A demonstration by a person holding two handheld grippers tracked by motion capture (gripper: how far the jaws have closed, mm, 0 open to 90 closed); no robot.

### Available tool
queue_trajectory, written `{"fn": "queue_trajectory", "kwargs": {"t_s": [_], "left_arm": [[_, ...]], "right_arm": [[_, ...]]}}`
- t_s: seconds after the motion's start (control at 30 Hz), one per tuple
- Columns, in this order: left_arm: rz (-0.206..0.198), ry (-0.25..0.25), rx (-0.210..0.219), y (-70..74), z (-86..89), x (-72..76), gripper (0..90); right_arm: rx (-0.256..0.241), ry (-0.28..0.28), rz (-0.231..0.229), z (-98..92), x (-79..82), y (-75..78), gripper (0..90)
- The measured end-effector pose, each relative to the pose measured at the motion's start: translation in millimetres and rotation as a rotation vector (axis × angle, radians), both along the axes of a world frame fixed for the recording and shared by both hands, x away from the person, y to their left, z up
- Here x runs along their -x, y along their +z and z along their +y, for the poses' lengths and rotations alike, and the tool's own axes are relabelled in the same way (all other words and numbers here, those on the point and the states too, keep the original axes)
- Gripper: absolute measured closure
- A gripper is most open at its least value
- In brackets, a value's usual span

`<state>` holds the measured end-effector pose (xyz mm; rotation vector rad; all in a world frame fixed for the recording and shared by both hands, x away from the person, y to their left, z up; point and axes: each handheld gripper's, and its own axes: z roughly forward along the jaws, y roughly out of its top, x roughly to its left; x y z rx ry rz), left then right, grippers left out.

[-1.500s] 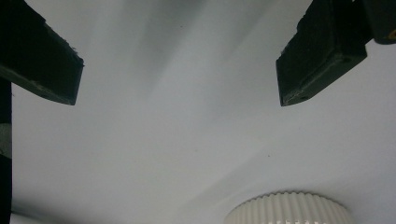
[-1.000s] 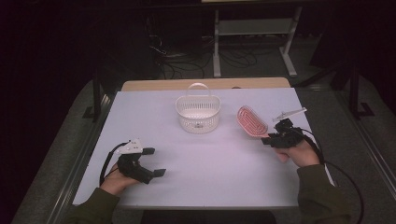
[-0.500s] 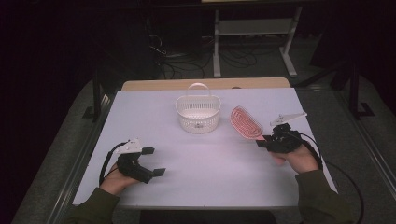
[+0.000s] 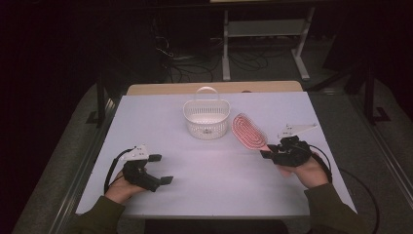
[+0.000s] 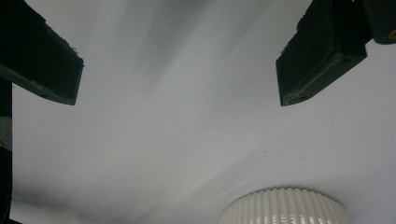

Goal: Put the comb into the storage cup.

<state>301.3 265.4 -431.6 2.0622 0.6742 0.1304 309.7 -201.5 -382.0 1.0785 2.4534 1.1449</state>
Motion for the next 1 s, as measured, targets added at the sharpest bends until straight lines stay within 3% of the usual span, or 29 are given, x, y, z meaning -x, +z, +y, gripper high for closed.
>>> {"fn": "queue_trajectory", "kwargs": {"t_s": [0.47, 1.0], "left_arm": [[0.000, 0.007, 0.033, 4.6, 0.2, -1.1, 0.4], [-0.008, 0.005, 0.063, 8.4, -10.3, -3.9, 0.3]], "right_arm": [[-0.024, 0.071, -0.024, 20.7, 3.1, 1.2, 69.0], [-0.038, 0.114, -0.035, 39.2, 6.9, 1.9, 69.0]]}}
